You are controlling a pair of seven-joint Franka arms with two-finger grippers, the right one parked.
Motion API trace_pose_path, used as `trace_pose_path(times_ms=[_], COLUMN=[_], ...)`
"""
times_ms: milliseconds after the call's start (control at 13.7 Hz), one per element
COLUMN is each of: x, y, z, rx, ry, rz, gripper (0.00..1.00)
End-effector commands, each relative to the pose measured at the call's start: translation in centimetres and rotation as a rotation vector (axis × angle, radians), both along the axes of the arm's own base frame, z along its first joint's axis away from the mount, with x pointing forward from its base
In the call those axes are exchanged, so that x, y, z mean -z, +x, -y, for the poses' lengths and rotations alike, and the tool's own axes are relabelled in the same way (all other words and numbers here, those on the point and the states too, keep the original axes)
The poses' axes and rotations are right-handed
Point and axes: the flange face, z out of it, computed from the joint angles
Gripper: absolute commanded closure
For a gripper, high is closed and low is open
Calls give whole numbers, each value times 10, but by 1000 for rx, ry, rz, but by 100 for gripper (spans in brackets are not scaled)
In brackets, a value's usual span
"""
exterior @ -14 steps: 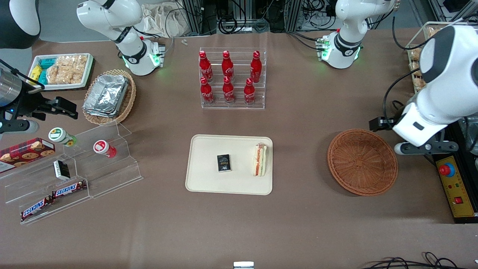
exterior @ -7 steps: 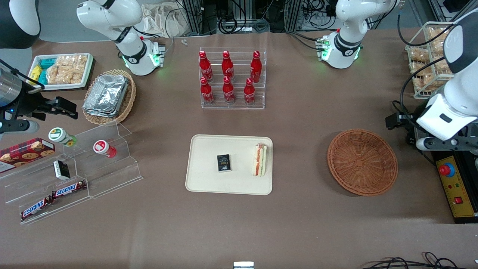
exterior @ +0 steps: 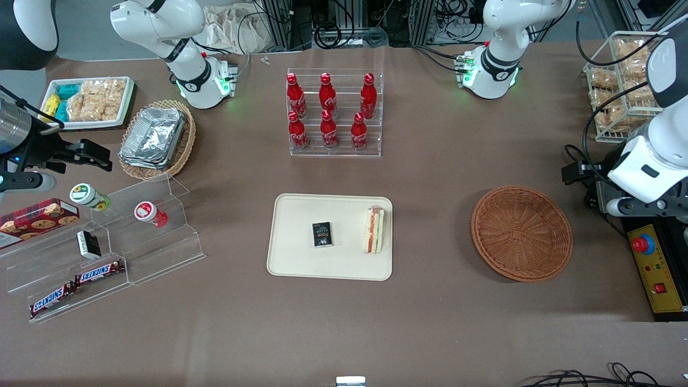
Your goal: Place sandwich from basket to tray
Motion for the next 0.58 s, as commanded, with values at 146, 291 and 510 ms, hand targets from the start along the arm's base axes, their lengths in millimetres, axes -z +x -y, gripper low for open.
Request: trace_pose_path(times_ms=[146, 291, 510], x=[-4, -4, -4], y=[-13, -8, -9], z=[3, 3, 3], rx=[9, 10, -5], ry=[13, 16, 6], rz=[-18, -11, -11], gripper=[0, 0, 0])
